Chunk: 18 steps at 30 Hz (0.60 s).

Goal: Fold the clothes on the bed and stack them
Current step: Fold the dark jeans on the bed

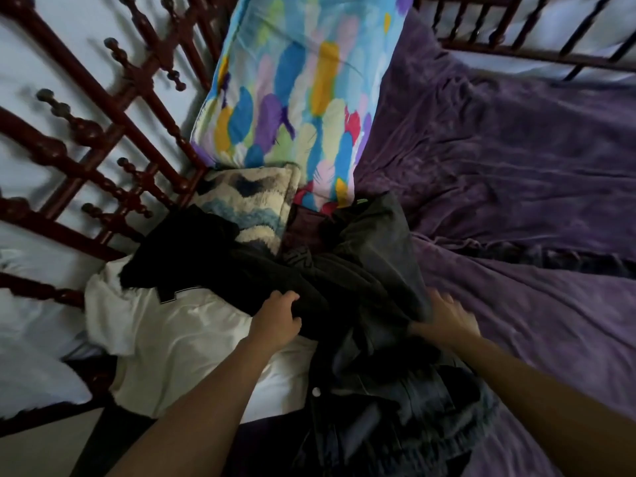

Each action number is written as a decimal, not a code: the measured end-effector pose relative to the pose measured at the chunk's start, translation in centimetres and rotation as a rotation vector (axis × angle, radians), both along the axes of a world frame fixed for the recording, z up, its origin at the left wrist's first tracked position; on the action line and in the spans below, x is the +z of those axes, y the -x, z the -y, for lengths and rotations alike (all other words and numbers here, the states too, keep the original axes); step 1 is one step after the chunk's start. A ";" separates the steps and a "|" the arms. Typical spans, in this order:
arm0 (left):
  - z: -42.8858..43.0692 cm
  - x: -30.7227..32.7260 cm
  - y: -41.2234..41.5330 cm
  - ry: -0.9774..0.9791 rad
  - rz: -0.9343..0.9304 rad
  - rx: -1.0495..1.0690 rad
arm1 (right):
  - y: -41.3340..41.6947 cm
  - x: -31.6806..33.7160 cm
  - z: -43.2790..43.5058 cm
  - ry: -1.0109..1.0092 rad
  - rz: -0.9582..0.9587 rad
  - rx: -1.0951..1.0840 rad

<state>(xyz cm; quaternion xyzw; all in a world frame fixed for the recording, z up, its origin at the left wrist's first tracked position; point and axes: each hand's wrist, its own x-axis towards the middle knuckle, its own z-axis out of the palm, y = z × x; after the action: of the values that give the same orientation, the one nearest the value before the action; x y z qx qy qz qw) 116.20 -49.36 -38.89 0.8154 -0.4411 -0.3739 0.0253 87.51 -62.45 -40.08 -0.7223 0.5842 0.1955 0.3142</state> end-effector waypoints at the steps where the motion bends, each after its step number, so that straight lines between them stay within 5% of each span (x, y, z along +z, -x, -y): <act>1: 0.0 0.0 -0.4 0.009 0.022 0.007 | -2.5 0.4 1.0 0.153 0.060 0.050; 8: -0.6 -0.1 -1.3 0.028 0.049 0.038 | -13.3 -1.0 2.3 0.262 0.022 0.413; 12: -0.8 0.5 -1.3 0.065 0.079 0.005 | -7.0 -0.4 3.8 0.384 0.271 0.207; 15: 1.1 1.1 -0.4 0.145 0.110 -0.018 | 1.6 0.0 3.5 0.574 0.261 0.258; 18: 3.7 1.0 2.1 0.177 0.171 -0.205 | 9.4 -0.7 0.2 0.498 0.168 0.360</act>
<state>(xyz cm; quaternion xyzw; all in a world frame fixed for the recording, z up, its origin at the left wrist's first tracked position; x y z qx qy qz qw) 114.15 -53.05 -37.89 0.7896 -0.5538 -0.2633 0.0212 78.08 -62.69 -40.81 -0.8825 0.4488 0.0390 0.1352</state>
